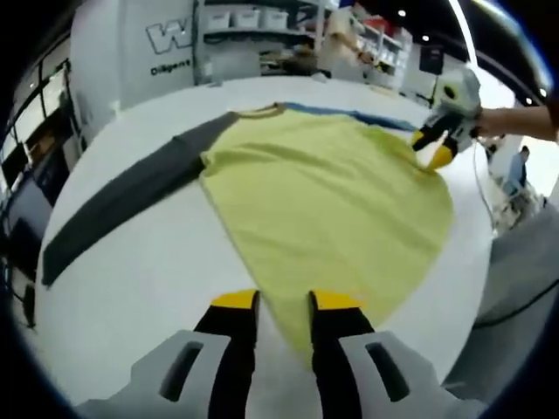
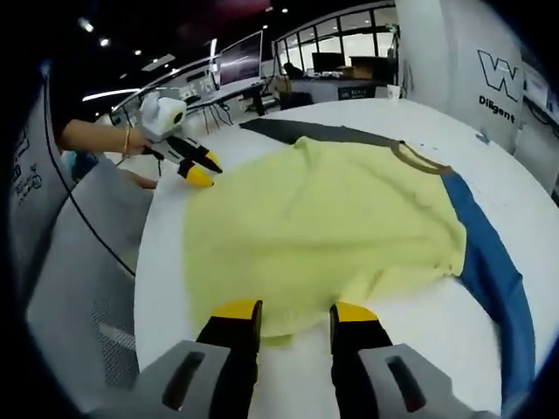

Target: Fold the garment on the visible template until the final outline fits inside the template.

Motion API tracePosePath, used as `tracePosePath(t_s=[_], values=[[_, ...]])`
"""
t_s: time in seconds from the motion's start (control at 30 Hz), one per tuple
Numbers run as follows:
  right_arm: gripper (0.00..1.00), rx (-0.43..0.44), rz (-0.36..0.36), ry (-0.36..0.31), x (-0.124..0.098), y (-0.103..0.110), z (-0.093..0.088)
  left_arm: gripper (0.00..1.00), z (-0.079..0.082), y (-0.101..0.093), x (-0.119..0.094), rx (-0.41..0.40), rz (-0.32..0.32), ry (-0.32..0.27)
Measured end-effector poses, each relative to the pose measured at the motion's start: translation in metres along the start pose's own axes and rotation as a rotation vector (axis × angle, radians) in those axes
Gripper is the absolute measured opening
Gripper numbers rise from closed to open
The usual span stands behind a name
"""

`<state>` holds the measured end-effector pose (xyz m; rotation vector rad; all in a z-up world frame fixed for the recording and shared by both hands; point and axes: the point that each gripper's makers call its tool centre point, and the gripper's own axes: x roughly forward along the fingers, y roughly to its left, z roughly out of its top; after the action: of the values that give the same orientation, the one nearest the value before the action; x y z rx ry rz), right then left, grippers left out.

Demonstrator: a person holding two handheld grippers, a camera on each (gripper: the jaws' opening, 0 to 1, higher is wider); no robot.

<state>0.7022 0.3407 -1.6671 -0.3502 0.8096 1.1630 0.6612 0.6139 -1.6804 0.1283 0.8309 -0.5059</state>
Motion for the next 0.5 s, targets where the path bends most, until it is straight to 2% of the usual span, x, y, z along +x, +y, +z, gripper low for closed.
tracePosePath(t_s=[0.13, 0.3, 0.5], values=[[0.24, -0.011, -0.013, 0.000, 0.002, 0.002, 0.003, 0.10, -0.001, 0.001, 0.000, 0.000, 0.000, -0.001], [0.02, 0.031, -0.014, 0.011, 0.015, 0.002, 0.013, 0.07, 0.000, 0.001, 0.000, 0.002, -0.003, -0.002], [0.00, 0.032, -0.014, -0.002, 0.024, 0.003, 0.037, 0.05, -0.001, 0.005, 0.001, -0.002, -0.007, -0.006]])
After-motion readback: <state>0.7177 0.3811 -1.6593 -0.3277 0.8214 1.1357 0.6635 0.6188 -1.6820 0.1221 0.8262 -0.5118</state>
